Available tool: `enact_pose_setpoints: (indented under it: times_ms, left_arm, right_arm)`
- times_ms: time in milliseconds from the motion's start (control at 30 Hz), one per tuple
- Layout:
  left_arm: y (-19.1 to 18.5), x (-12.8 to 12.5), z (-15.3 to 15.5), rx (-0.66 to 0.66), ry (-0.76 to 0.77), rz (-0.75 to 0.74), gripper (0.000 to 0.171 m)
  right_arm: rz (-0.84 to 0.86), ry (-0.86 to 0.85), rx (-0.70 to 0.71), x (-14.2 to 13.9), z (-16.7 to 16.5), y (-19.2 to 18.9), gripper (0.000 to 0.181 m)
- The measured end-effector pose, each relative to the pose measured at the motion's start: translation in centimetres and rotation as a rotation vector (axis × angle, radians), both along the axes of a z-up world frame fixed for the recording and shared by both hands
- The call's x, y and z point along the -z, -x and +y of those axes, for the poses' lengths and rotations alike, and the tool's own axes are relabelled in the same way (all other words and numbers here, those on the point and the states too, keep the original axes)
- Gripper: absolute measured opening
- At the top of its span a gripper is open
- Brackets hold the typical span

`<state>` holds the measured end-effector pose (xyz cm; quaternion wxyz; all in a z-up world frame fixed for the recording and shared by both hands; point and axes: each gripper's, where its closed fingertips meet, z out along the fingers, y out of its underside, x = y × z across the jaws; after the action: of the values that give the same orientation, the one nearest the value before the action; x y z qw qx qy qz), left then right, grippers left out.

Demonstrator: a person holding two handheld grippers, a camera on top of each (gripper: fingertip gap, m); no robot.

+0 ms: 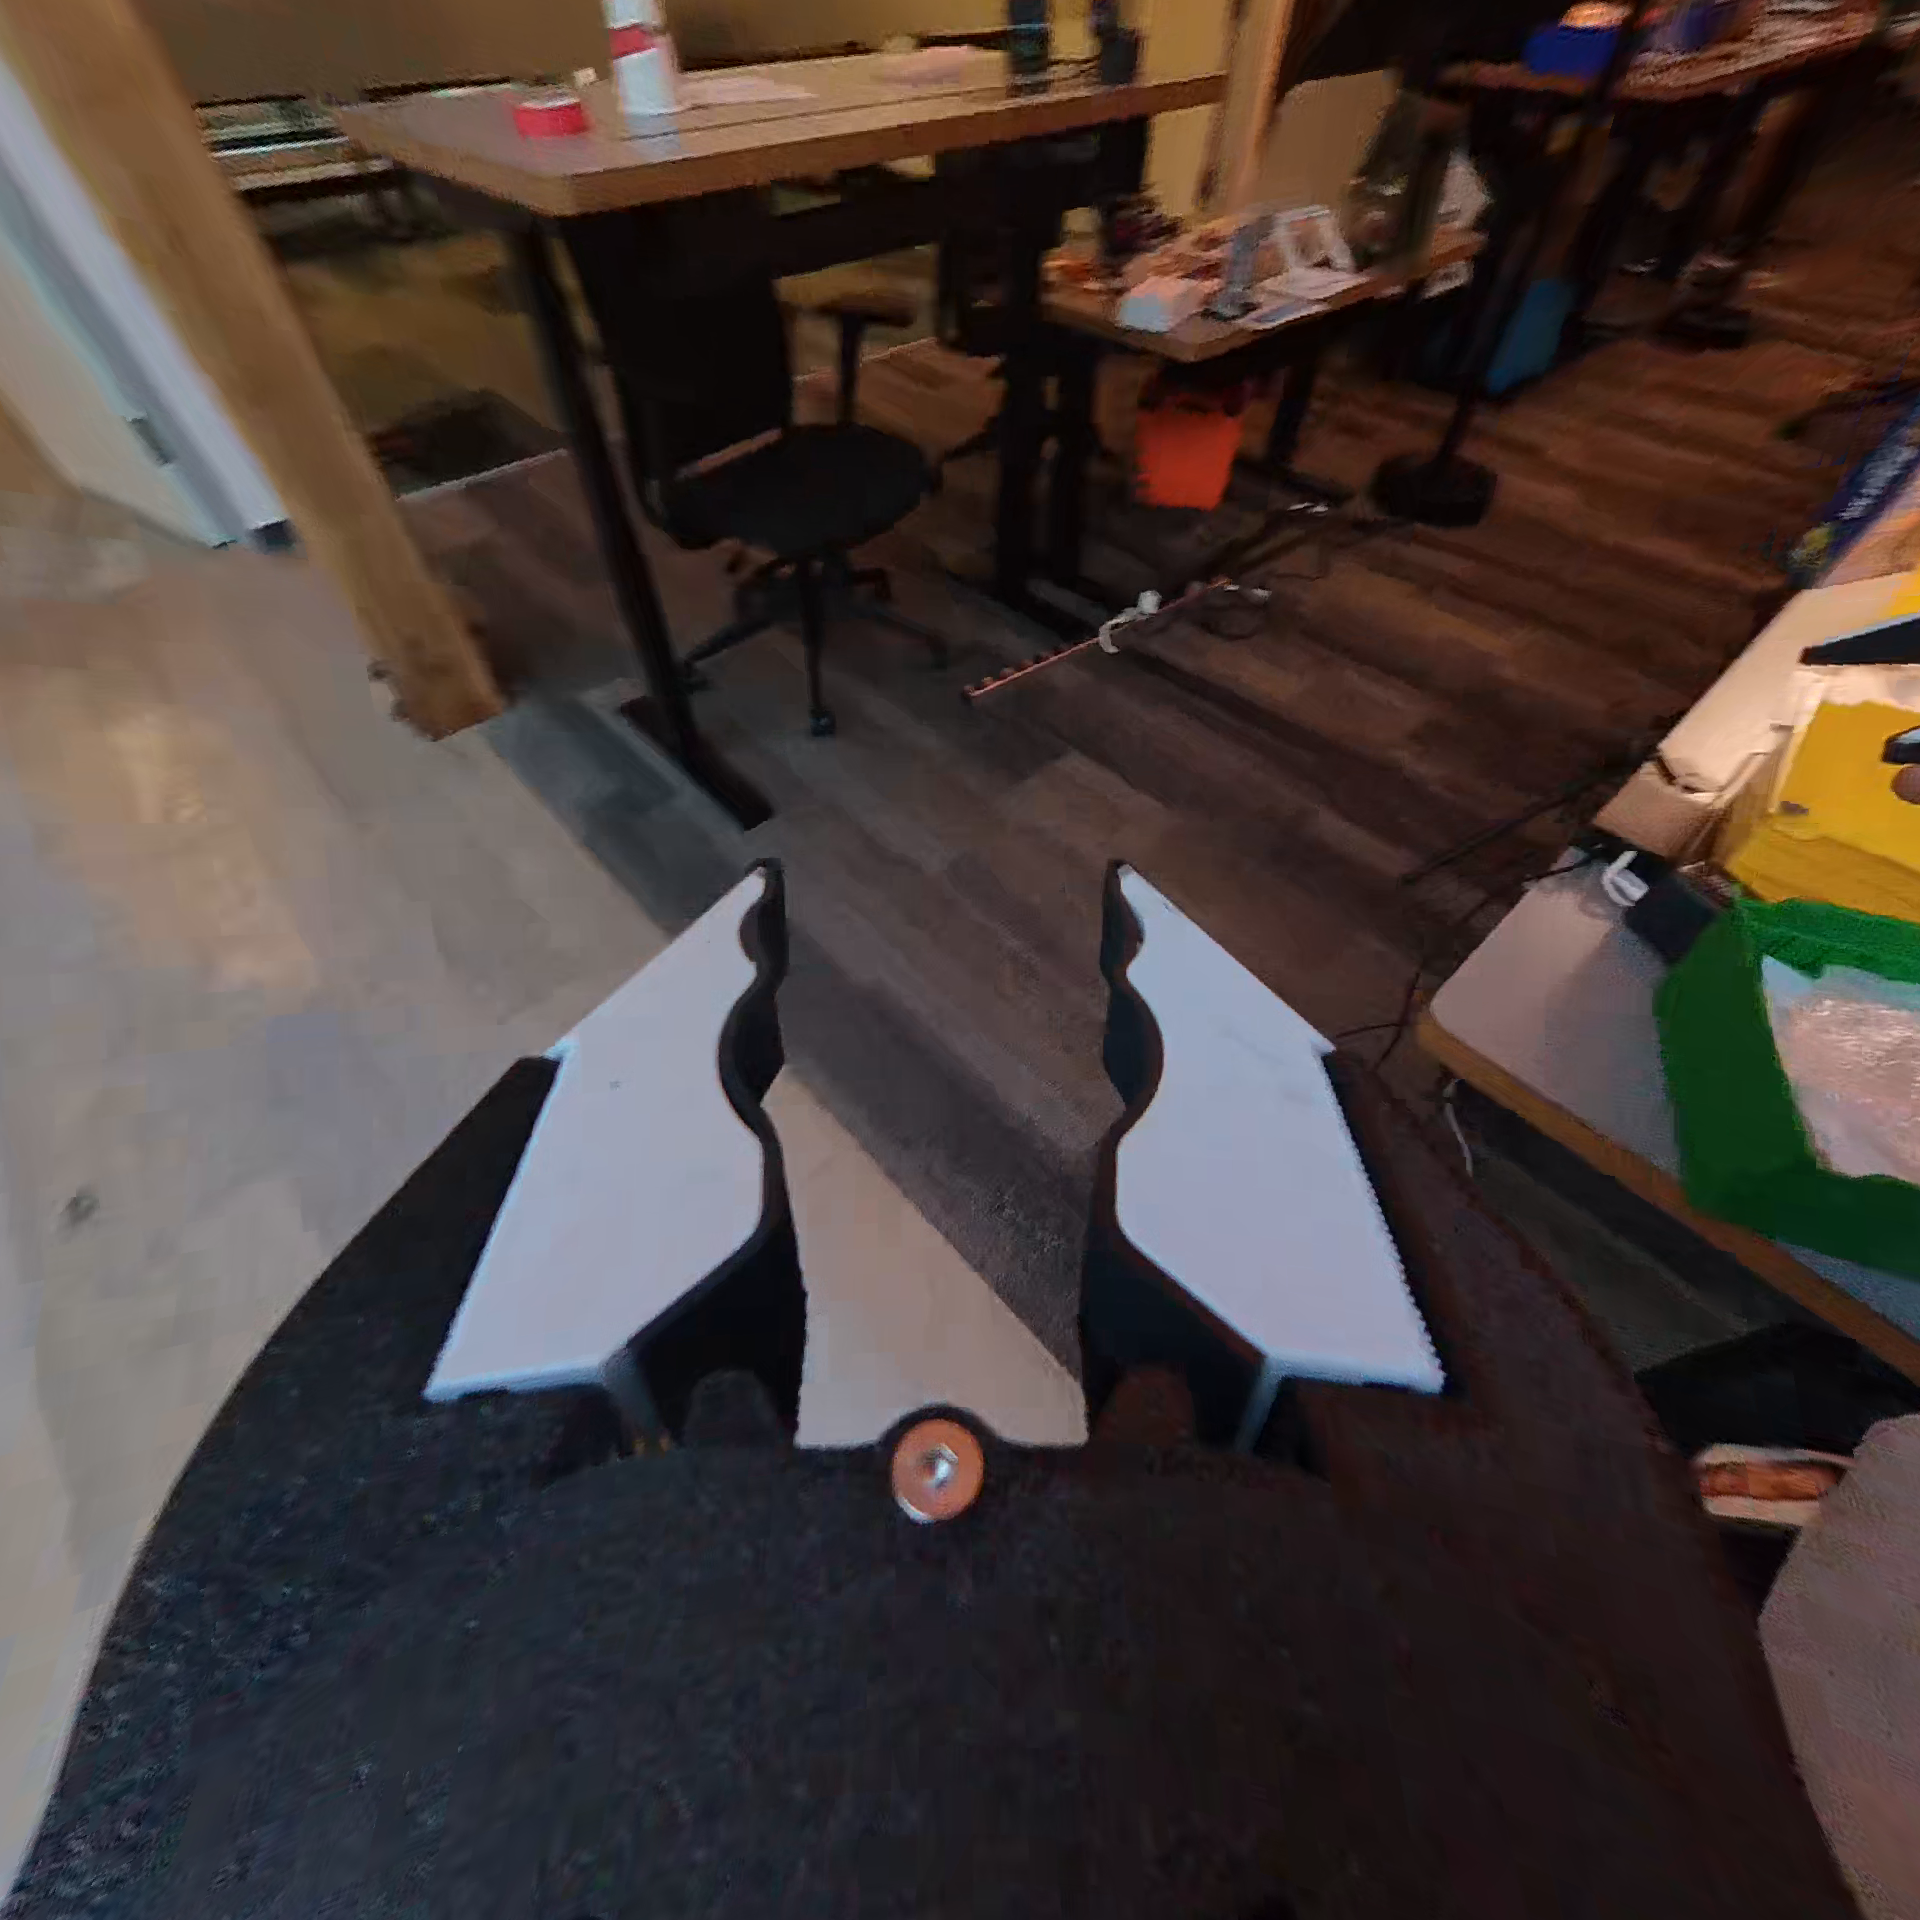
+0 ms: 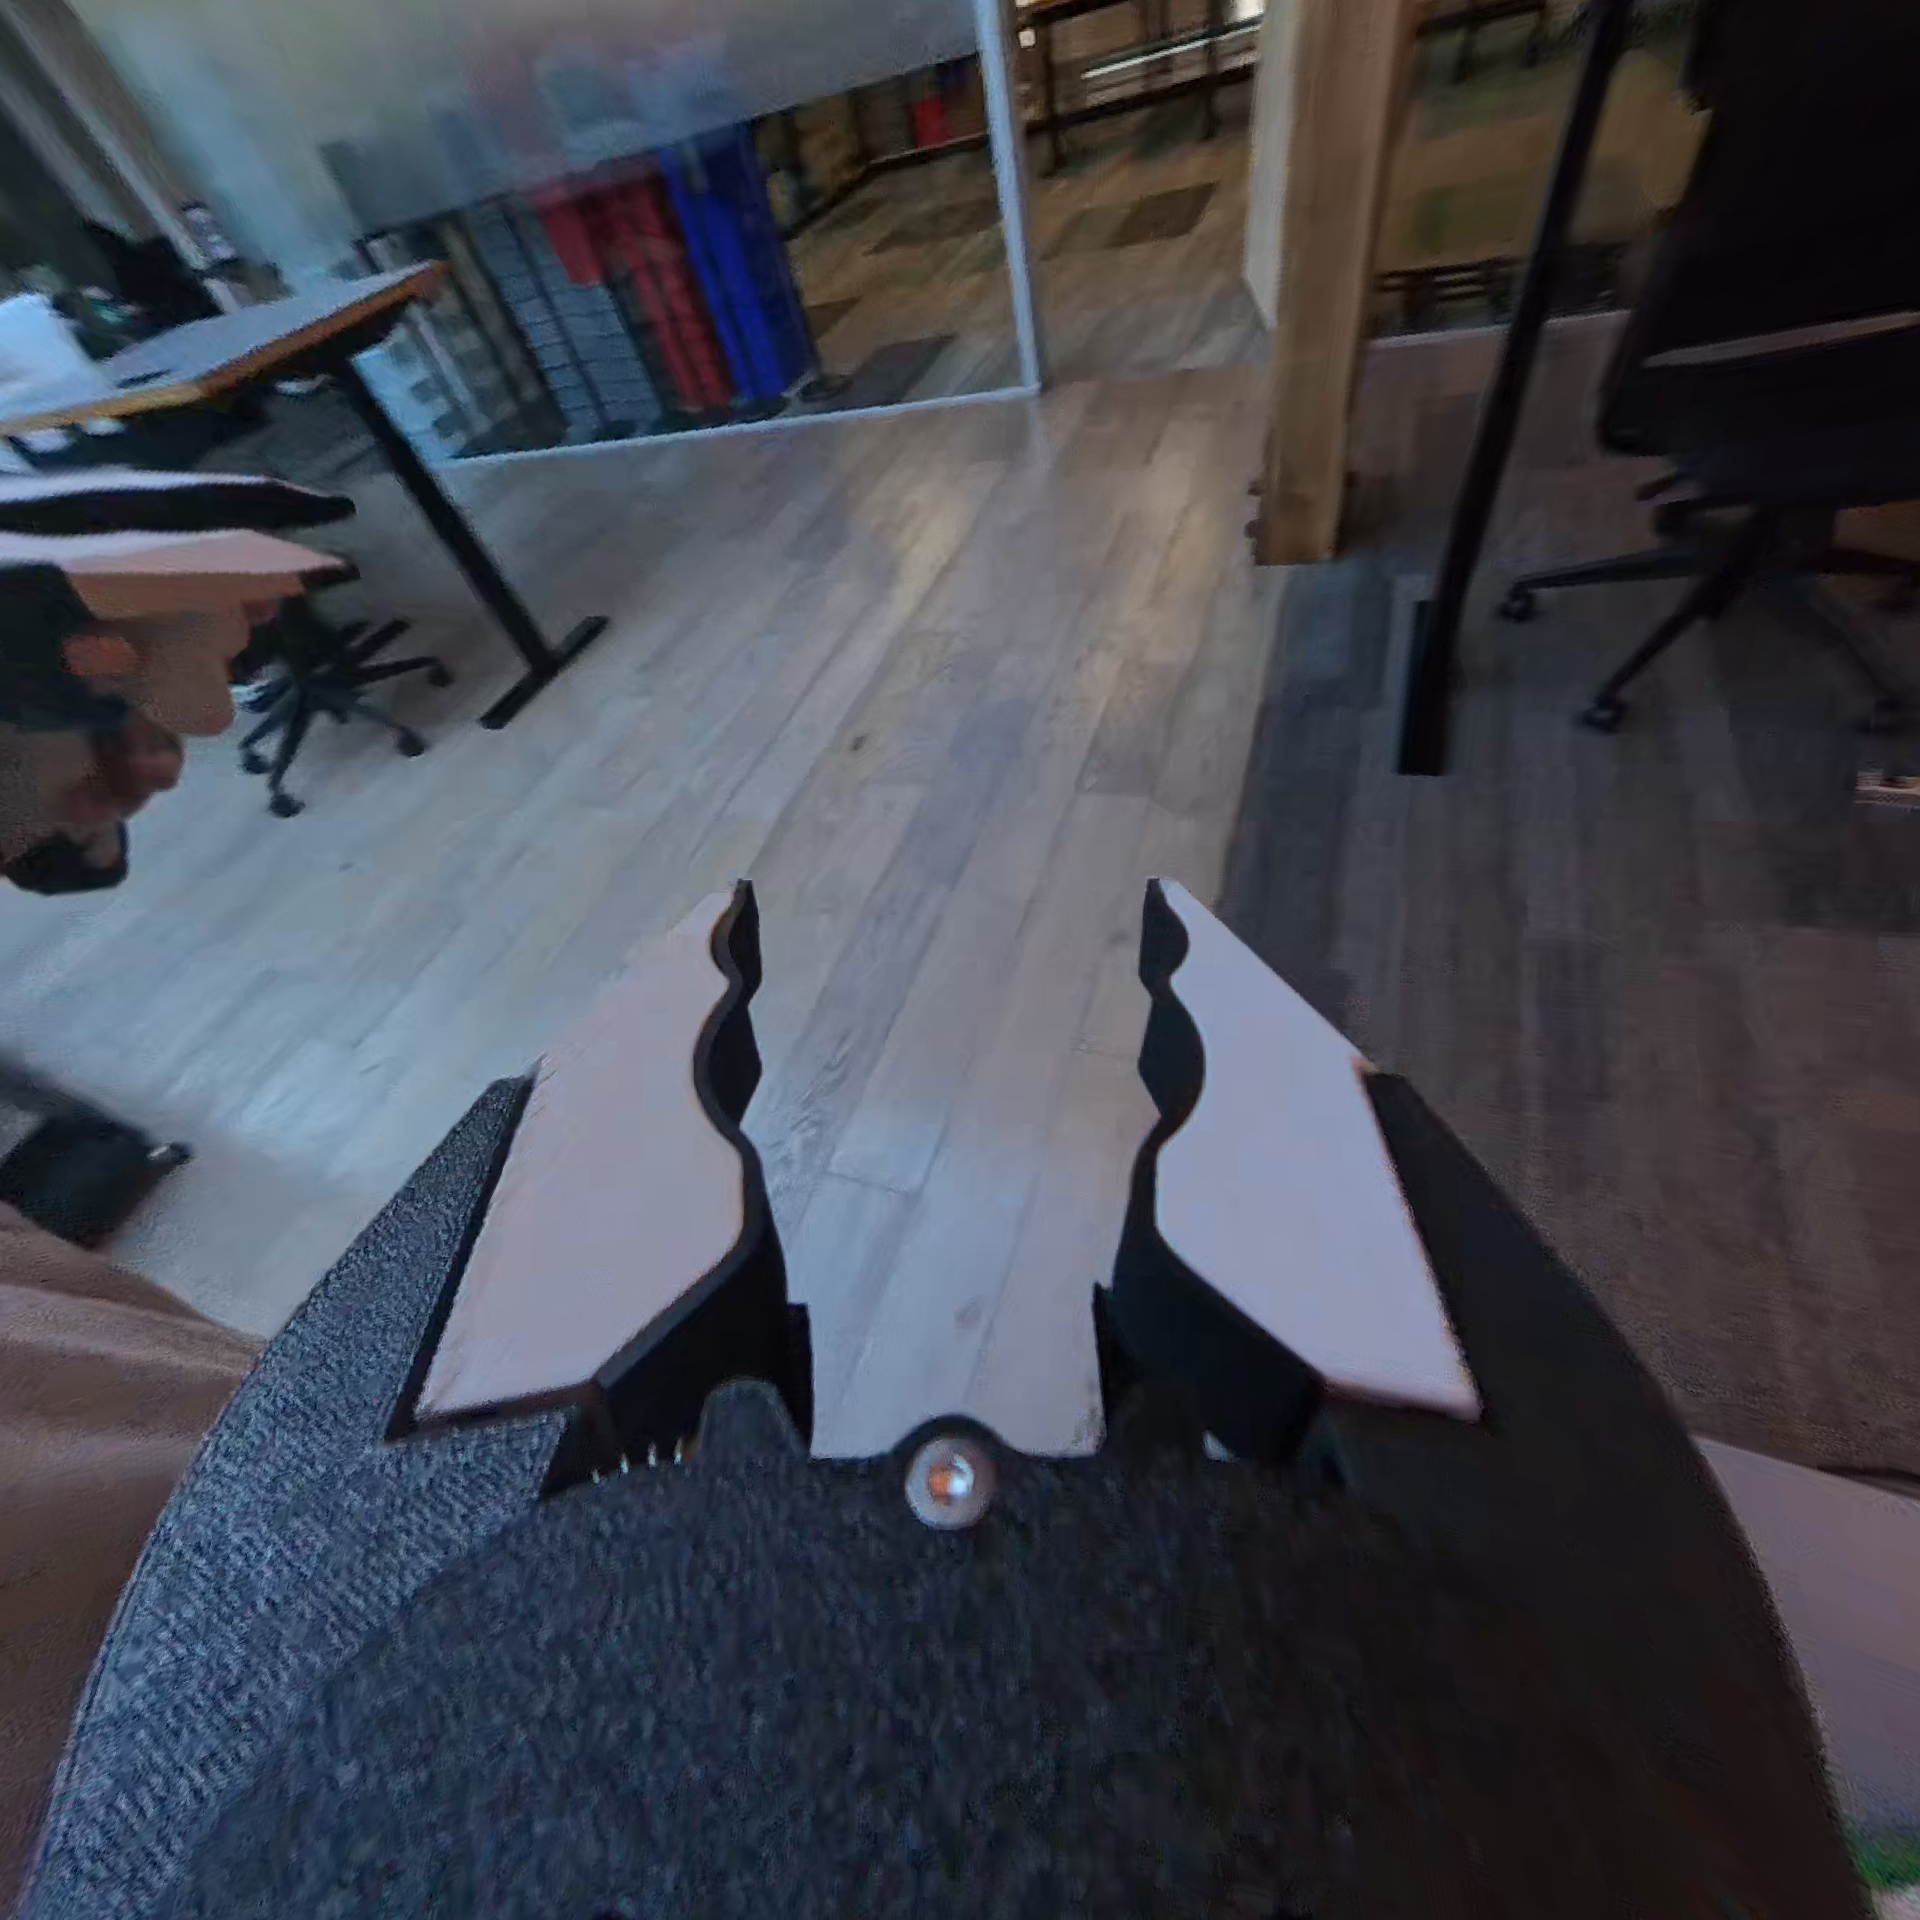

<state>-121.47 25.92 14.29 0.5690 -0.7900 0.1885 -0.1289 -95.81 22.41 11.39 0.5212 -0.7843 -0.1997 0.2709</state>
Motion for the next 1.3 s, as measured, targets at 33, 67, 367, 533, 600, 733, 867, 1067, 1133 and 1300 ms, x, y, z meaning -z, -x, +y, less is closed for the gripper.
enact_pose_setpoints:
  times_ms: [33,67,367,533,600,733,867,1067,1133,1300]
  left_arm:
    - [-1.7,-1.0,3.9,0.092,-0.01,-0.006,0.062]
    - [-3.5,-2.1,7.6,0.176,-0.026,-0.003,0.063]
    - [-22.2,-5.1,33.2,0.584,-0.109,-0.069,0.063]
    - [-30.1,-2.2,44.3,0.568,-0.01,-0.079,0.064]
    - [-33.0,-2.2,48.6,0.618,-0.006,-0.056,0.066]
    - [-38.6,-0.9,58.1,0.683,0.029,-0.027,0.072]
    - [-46.1,0.9,68.1,0.738,0.067,-0.054,0.075]
    - [-62.3,3.4,81.4,0.976,0.054,-0.027,0.075]
    - [-68.9,3.2,84.6,1.093,0.081,-0.027,0.075]
    - [-86.2,-0.6,88.0,1.436,0.067,-0.019,0.076]
  right_arm:
    - [-0.025,-0.01,0.067,-0.5,2.0,-1.3,0.072]
    - [-0.037,-0.012,0.14,-1.0,3.8,-2.9,0.072]
    - [0.038,0.028,0.59,3.5,20.4,-17.1,0.073]
    - [0.109,0.028,0.735,5.2,35.0,-24.7,0.073]
    - [0.073,-0.017,0.815,3.4,40.4,-29.0,0.075]
    - [0.021,-0.054,0.906,0.7,48.1,-37.3,0.078]
    - [-0.045,-0.054,1.018,1.0,53.2,-45.3,0.078]
    - [-0.034,0.014,1.27,4.6,59.7,-55.6,0.079]
    - [-0.033,0.033,1.374,4.3,61.4,-58.6,0.079]
    - [-0.086,0.075,1.559,2.4,63.0,-65.9,0.079]
